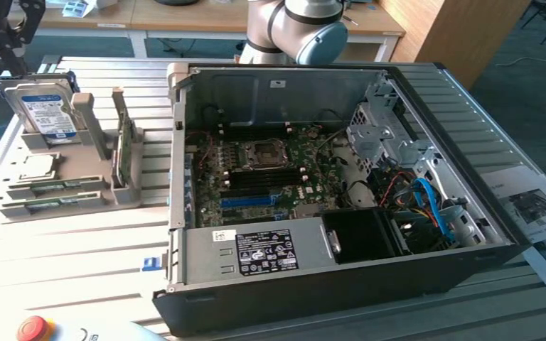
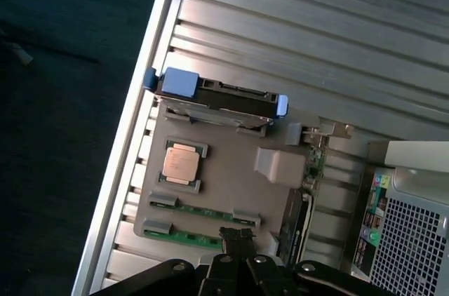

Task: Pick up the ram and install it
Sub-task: 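Pick up the ram and move it above insertion slot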

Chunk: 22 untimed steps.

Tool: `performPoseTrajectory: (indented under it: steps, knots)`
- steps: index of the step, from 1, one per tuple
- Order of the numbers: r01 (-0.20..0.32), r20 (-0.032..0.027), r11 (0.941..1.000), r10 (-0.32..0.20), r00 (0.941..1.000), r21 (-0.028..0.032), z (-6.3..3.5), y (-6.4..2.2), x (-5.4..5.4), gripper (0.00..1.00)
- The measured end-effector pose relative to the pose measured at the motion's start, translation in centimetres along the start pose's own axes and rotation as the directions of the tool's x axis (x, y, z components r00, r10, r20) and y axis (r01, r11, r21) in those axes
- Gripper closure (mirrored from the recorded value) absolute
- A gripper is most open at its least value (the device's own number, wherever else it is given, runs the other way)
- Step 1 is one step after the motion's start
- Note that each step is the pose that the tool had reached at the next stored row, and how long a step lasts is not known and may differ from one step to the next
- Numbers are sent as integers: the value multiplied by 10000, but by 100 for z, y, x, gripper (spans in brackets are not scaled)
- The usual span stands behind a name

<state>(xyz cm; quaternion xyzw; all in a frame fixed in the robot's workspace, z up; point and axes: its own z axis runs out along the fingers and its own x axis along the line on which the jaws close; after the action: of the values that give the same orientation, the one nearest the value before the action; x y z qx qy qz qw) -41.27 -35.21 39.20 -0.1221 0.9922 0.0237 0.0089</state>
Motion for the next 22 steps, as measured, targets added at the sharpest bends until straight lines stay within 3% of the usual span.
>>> performPoseTrajectory:
  steps: [6,12,17,22]
  knots:
    - [803,-35,9968,-804,9968,-20,2,0,0,89]
    - [1678,-73,9858,-1678,9858,-46,4,0,0,89]
    - [2445,-104,9696,-2445,9696,-71,5,0,0,89]
    - [3228,-133,9464,-3229,9463,-100,6,0,0,89]
